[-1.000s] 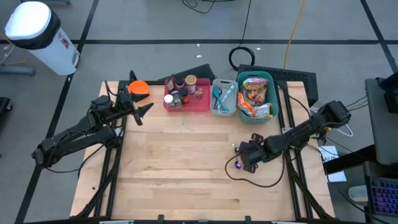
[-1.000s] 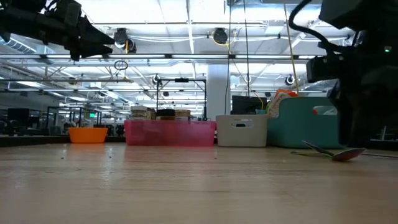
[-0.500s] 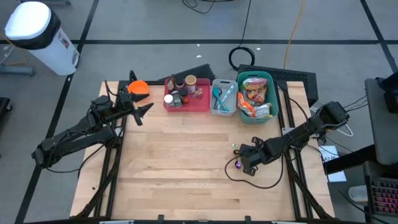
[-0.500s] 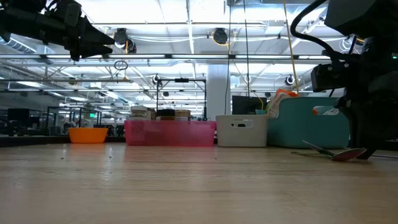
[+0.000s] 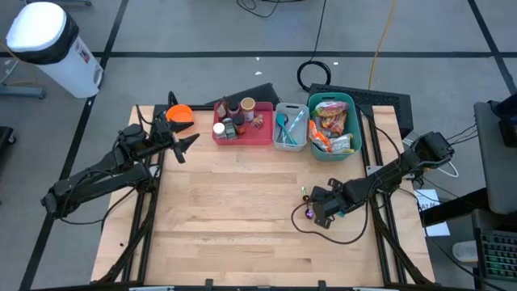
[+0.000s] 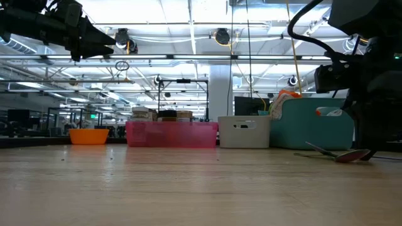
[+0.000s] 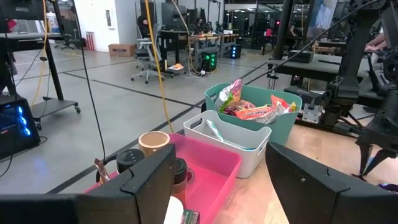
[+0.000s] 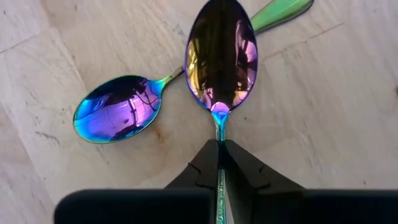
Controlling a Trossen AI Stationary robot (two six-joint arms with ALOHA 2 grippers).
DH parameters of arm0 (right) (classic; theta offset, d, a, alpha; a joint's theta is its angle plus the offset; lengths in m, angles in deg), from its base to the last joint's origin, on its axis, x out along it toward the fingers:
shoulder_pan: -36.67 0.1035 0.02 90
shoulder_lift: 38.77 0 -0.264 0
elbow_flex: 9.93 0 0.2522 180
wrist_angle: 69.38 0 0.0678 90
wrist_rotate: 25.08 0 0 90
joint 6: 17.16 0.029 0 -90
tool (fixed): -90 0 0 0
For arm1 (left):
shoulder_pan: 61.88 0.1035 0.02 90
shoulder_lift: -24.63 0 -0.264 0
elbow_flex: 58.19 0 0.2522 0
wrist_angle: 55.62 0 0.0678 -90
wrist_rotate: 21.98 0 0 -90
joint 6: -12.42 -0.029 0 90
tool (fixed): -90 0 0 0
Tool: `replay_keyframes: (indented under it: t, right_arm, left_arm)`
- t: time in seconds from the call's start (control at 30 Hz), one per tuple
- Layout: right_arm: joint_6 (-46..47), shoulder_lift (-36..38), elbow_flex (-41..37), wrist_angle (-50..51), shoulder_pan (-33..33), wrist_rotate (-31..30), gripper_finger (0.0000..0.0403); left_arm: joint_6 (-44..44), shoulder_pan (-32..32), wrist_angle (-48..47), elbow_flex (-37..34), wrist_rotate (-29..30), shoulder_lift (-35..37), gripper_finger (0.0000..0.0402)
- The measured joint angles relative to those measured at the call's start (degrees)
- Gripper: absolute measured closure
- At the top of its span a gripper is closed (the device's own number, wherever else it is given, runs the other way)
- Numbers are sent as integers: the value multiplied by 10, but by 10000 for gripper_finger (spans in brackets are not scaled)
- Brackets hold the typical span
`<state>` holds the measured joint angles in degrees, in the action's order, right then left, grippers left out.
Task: Pick & Place Food Item
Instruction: Put the right purple spoon into the white bin
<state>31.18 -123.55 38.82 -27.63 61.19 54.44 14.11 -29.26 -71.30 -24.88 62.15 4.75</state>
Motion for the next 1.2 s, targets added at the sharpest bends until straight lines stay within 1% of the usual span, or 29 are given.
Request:
replay_keyframes:
  t: [0.17, 0.3, 0.4, 0.53, 0.6, 0.67, 0.8, 0.97, 1.07, 1.2]
  right_arm:
    - [5, 15, 6, -3, 0, -5, 400]
    - [2, 55, 14, -4, 0, -27, 401]
    - [-10, 93, 18, 9, -1, -65, 402]
    - [-19, 139, 24, -18, 0, -100, 402]
    - [-38, 154, 24, -32, 0, -116, 402]
    - [-64, 164, 24, -67, -1, -138, 402]
    - [-148, 168, 24, -150, 0, -197, 402]
    - [-276, 159, 24, -267, -11, -307, 402]
    - [-338, 145, 25, -327, -29, -369, 403]
    - [-406, 113, 25, -399, -61, -443, 403]
  left_arm:
    - [0, 0, 0, 0, 0, 0, 144]
    - [1, 0, 0, 0, 0, 0, 144]
    - [1, 0, 0, 0, 0, 0, 144]
    - [3, 0, 2, 0, 0, 0, 144]
    - [3, 0, 2, 0, 0, 0, 144]
    - [4, 0, 3, 0, 0, 0, 144]
    - [20, 0, 14, 0, 0, 0, 144]
    - [68, 0, 62, 0, 0, -20, 144]
    - [101, -1, 118, 0, 0, -53, 144]
    - [136, -10, 215, 0, -1, -120, 144]
